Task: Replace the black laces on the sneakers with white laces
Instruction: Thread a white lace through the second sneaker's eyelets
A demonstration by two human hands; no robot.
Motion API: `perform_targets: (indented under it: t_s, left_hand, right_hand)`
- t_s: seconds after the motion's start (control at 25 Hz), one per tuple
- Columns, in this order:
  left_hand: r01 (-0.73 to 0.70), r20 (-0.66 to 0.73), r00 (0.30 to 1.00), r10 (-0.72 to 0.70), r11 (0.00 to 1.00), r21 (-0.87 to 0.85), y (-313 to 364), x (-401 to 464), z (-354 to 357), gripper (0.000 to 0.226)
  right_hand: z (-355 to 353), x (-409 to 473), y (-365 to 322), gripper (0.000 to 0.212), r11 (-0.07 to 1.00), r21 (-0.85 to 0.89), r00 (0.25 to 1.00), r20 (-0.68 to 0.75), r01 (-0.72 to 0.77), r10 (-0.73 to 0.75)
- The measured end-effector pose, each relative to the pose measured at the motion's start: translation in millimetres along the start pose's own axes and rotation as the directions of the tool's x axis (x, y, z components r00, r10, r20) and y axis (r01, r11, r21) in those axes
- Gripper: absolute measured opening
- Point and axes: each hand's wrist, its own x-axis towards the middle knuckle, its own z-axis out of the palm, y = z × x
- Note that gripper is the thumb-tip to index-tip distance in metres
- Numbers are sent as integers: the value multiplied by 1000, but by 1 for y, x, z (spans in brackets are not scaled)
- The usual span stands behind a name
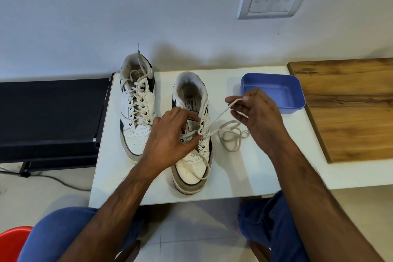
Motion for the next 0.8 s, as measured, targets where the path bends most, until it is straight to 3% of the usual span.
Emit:
perform_targets:
  t_s: [0.04, 0.12, 0.2, 0.28, 0.4, 0.48, 0.56, 0.6, 0.68, 0.72, 0.76, 0.8]
  left_hand:
    - [-6, -7, 1000, 6, 1000, 16, -2, 0, -2, 28]
    - [13, -57, 998, -11, 1000, 29, -8, 0, -5, 25]
    - [66, -99, 993, -62, 997, 36, -12, 2, -6, 27]
    - [100, -83, 992, -98, 995, 27, -13, 3, -5, 28]
    - [88, -40, 995, -90, 995, -47, -13, 5, -5, 23]
    - [78, -32, 996, -81, 993, -93, -15, 7, -8, 21]
    - [83, -35, 996, -88, 989, -118, -13, 9, -9, 20]
    - [89, -37, 995, -94, 988, -126, -12, 9, -9, 20]
    - [99, -33, 994, -105, 984, -145, -11, 9, -9, 21]
    - [104, -28, 994, -110, 981, -163, -11, 9, -9, 21]
    - [109, -22, 993, -115, 977, -181, -11, 9, -9, 21]
    - [112, -18, 993, -118, 974, -196, -11, 9, -10, 21]
  right_hand:
    - [8, 0, 3, 16, 999, 41, 999, 26, -32, 30]
    - [18, -1, 15, 10, 984, -176, 994, 94, -33, 50]
    - [19, -1, 25, 2, 853, -520, 984, 168, 36, 61]
    - [17, -1, 31, 9, 657, -741, 967, 243, 137, 74]
    - [22, -3, 35, 15, 434, -865, 944, 318, 253, 83]
    - [23, -2, 36, 12, 416, -850, 928, 371, 323, 37]
    - [19, 1, 30, 12, 527, -785, 933, 356, 327, -50]
    - [13, 3, 24, 14, 654, -696, 949, 293, 297, -120]
    - [-2, 4, 8, 18, 924, -293, 970, 95, 244, -226]
    - [-8, 3, -1, 20, 976, 0, 976, 17, 218, -218]
    - [-11, 2, -5, 22, 957, 236, 985, -24, 171, -170]
    - [-10, 2, -5, 25, 933, 339, 993, -42, 121, -113]
